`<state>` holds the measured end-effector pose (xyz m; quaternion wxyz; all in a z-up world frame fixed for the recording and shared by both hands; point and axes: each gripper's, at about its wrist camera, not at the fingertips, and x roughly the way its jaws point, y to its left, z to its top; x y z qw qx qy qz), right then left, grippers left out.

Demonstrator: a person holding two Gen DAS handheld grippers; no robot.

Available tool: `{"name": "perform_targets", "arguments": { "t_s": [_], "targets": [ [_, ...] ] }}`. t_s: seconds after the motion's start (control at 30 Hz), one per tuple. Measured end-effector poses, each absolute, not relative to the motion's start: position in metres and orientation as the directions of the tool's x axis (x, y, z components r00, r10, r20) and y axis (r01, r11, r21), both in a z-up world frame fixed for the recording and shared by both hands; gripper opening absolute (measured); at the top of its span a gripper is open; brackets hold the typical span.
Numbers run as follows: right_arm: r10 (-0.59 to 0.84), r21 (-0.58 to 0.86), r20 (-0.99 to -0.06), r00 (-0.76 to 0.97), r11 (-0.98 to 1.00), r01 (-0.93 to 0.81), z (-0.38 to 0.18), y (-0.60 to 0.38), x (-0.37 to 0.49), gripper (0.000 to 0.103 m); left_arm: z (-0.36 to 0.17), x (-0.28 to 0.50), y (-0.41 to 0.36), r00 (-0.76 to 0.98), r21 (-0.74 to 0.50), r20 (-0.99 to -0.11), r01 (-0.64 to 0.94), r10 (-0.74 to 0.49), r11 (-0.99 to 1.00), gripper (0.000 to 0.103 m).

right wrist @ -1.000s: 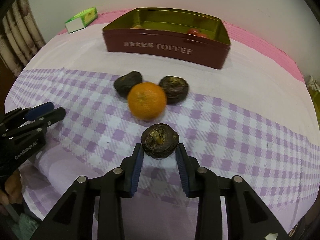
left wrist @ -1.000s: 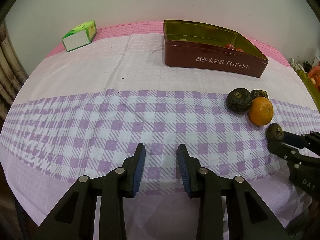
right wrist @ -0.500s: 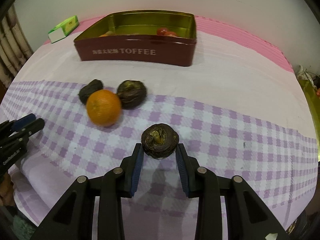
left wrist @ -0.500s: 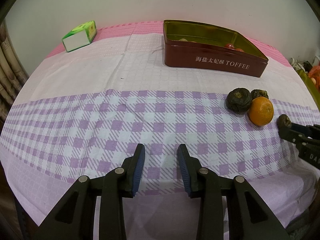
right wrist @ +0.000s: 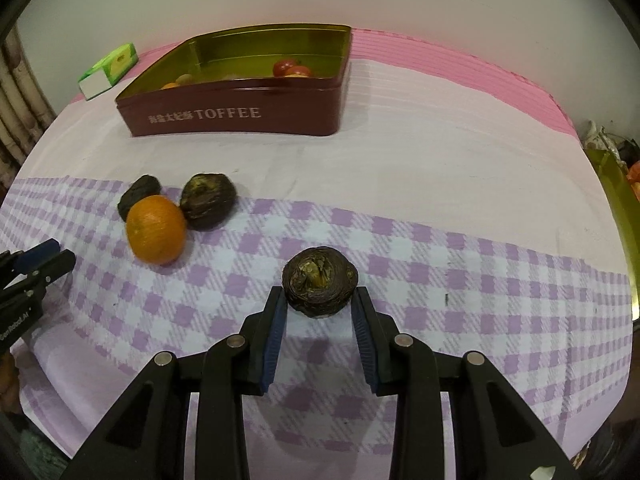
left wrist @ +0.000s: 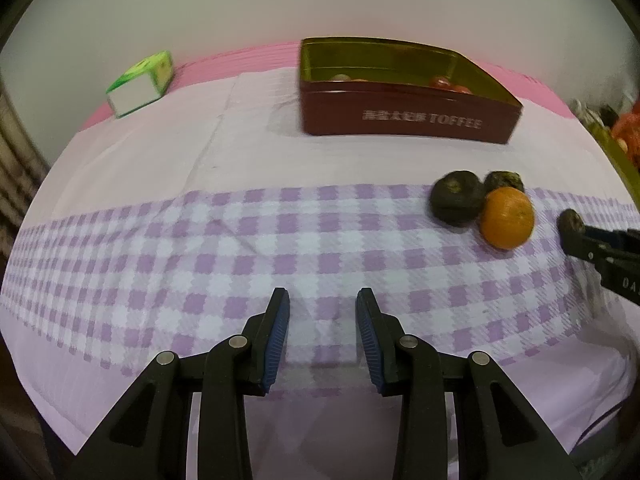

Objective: Organize fruits
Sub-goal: 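Move the left tool around the orange while the right tool holds the dark brown fruit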

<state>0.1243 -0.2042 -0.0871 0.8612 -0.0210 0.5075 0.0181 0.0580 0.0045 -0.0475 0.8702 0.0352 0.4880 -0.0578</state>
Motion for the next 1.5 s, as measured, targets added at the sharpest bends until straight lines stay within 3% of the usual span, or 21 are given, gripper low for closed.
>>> {"name": "perform_targets", "arguments": {
  "t_s": [0.97, 1.23, 1.5],
  "targets": [
    [-0.012, -0.014, -0.881, 0.473, 1.0, 0.0, -0.086, -0.244, 0.126, 0.031, -0.057, 0.096, -0.059, 0.472, -0.027, -0.864, 0.308, -0.177, 0.951, 0.037],
    [-0.012, -0.006, -0.883, 0.469, 1.0, 0.015, -0.085, -0.255, 0.126, 0.031, -0.062, 0.1, -0.071, 0.469, -0.033, -0.864, 0.316, -0.187, 0.948, 0.045],
    [-0.013, -0.006, -0.883, 0.469, 1.0, 0.015, -0.085, -0.255, 0.127, 0.031, -0.064, 0.11, -0.086, 0.474, -0.035, -0.861, 0.302, -0.181, 0.953, 0.046]
  ]
}}
